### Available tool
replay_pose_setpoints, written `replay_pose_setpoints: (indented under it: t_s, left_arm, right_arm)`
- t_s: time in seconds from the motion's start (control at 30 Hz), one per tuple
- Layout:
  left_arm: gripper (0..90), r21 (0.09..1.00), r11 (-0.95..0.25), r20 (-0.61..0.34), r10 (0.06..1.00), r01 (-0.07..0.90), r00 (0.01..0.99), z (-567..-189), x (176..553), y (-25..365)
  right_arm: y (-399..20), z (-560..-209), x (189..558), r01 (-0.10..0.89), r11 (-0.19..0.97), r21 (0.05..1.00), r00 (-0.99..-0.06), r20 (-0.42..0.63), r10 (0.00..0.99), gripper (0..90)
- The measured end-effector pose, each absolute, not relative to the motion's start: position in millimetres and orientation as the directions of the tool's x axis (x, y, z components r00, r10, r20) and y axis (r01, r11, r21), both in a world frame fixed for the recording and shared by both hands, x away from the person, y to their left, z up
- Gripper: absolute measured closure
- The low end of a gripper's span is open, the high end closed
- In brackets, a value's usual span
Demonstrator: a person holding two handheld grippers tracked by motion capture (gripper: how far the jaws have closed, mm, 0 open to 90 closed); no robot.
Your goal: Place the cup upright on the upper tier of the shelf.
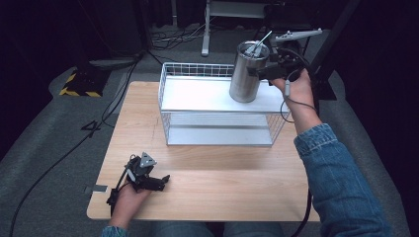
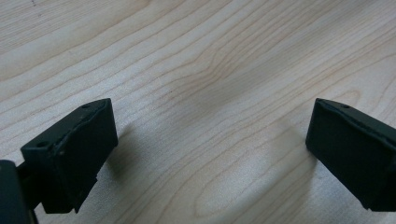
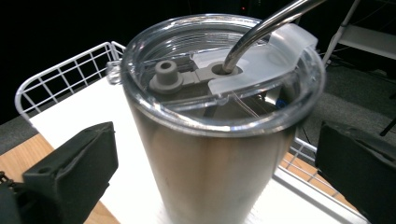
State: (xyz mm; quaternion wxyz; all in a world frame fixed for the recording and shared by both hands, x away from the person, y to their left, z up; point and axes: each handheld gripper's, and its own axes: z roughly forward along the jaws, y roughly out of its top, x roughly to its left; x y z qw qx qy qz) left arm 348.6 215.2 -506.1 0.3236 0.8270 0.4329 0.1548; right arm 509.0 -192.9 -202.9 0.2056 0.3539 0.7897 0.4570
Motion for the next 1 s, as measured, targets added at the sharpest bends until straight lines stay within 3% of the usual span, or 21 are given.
replay_pose_setpoints:
  t_s: [1.0]
  left_arm:
    - [2.6,0.668,-0.415,-0.028,0.816,0.618,0.578,-506,350,215]
  right_arm:
    - [-255,-208,435,0.302,0.358,0.884,-0.711,-0.042,0.702,0.6]
